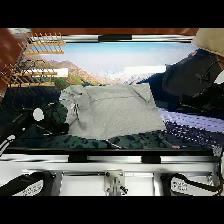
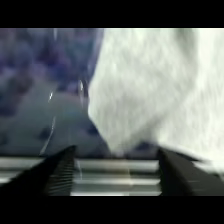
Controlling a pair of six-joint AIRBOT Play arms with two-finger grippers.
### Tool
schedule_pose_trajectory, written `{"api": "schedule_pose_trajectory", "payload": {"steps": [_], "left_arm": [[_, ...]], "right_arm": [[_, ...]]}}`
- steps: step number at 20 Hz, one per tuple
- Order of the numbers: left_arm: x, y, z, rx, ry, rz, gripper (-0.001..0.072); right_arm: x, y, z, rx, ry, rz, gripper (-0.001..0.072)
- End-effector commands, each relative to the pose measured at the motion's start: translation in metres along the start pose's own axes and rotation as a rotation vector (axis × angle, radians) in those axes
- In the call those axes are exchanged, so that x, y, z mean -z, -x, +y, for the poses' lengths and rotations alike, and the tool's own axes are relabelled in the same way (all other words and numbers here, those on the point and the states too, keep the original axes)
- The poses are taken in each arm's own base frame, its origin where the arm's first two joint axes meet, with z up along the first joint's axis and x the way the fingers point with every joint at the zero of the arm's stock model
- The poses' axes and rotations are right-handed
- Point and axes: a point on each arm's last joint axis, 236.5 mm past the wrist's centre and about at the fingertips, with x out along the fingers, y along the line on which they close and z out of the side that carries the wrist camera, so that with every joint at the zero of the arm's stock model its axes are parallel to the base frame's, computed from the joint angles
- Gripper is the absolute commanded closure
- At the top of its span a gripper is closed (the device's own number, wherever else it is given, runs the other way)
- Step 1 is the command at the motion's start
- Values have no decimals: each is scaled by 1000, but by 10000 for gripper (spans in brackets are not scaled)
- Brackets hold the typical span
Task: Fold the shirts.
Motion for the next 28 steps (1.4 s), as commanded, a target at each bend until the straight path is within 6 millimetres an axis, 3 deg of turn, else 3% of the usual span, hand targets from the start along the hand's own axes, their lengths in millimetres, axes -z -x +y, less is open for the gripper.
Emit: {"api": "schedule_pose_trajectory", "payload": {"steps": [1, 3, 4, 5, 7, 10, 14, 17, 22, 23, 24, 25, 26, 28], "left_arm": [[-6, -17, 9, -19, 21, 0, 404], [-5, -17, 10, -20, -27, 8, 613], [-5, -13, 9, -18, -57, 10, 663], [-4, -9, 8, -16, -90, 18, 663], [-4, 5, 5, -13, -156, 23, 664], [-2, 20, 3, -9, -177, 17, 664], [5, 34, -3, 17, -197, 8, 664], [6, 42, -8, 35, -197, -12, 664], [6, 53, -15, 58, -212, -17, 664], [6, 57, -16, 58, -223, -18, 664], [3, 62, -17, 59, -230, -26, 664], [-2, 69, -19, 61, -236, -41, 664], [-8, 75, -21, 62, -248, -60, 664], [-22, 92, -24, 61, -274, -112, 664]], "right_arm": [[-2, -2, 3, -11, 1, -10, 131], [11, -15, -1, -11, 37, 38, 130], [24, -25, -5, -17, 45, 84, 130], [38, -38, -10, -39, 18, 138, 130], [58, -61, 0, -159, -35, 217, 129], [65, -86, 11, -234, -42, 279, 129], [60, -110, 18, -275, -72, 310, 129], [53, -117, 32, -343, -86, 299, 129], [52, -133, 43, -292, -12, 296, 134], [54, -136, 48, -292, -2, 304, 160], [56, -139, 51, -289, 10, 314, 245], [56, -140, 55, -287, 21, 316, 403], [56, -139, 57, -286, 30, 313, 636], [49, -127, 65, -291, 59, 278, 645]]}}
